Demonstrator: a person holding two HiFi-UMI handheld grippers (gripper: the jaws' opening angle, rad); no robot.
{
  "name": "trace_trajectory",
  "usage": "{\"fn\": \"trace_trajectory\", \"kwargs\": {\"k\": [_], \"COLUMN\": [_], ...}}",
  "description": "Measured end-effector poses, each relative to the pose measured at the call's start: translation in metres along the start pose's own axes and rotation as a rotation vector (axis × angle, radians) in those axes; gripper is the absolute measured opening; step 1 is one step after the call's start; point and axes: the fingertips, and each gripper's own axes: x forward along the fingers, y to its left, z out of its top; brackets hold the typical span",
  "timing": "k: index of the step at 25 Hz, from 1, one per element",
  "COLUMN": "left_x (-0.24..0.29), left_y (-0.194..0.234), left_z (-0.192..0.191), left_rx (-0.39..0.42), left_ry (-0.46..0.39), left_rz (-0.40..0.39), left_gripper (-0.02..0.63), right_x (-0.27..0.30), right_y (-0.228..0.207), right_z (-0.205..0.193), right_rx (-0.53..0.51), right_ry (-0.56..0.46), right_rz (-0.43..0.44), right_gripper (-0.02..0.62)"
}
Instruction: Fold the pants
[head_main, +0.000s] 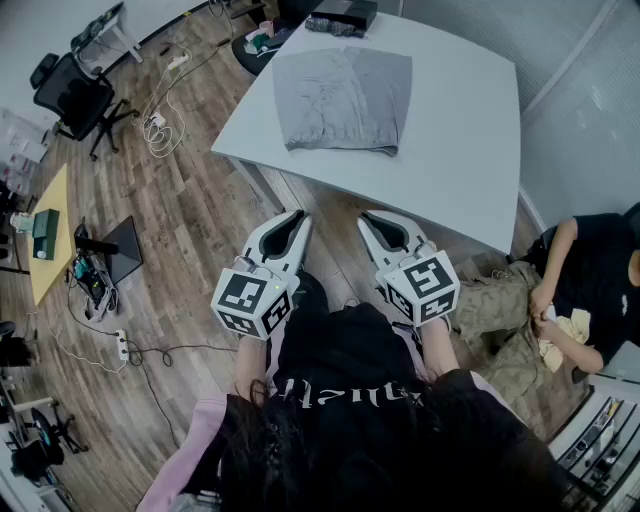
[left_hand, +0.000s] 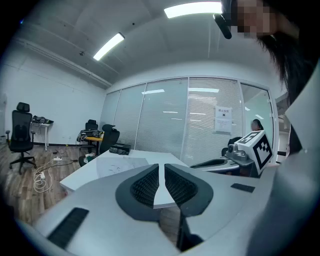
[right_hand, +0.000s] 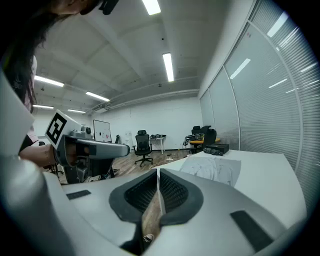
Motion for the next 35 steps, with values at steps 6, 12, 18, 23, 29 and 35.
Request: {"fn": "trace_trajectory", "kwargs": {"k": [6,12,18,23,29,35], "left_x": [0.01,0.017,0.019,0.034,0.057,0.08], "left_y": [0.003,0.01,0.014,0.021,0.035,0.069], "left_z": [-0.004,-0.016,-0.015,-0.013,-0.017,-0.015], "left_rx": [0.001,-0.008,-0.008,-0.014,-0.017,-0.028], "left_ry": [-0.001,0.022,0.043,0.056,0.083,0.099], "left_rz": [0.002,0.005,0.006,0.009,0.0,-0.003], "left_gripper": [0.048,0.048,0.048,0.048,0.048,0.048], "right_x": [0.007,0.013,0.011,0.013,0.029,0.059], "right_y": [-0.004,-0.012,-0.026,-0.041,-0.066,-0.085], "right_z": [-0.003,-0.009,-0.011,-0.014,-0.019,-0.015], "right_rx": [0.003,0.031,0.081,0.095,0.123,0.135], "right_ry": [-0.011,-0.02,-0.019,-0.004,0.018,0.036], "right_rz": [0.008,0.002,-0.022,-0.036,-0.058,-0.073], "right_gripper": [0.032,0.032,0.032,0.032,0.032,0.032]}}
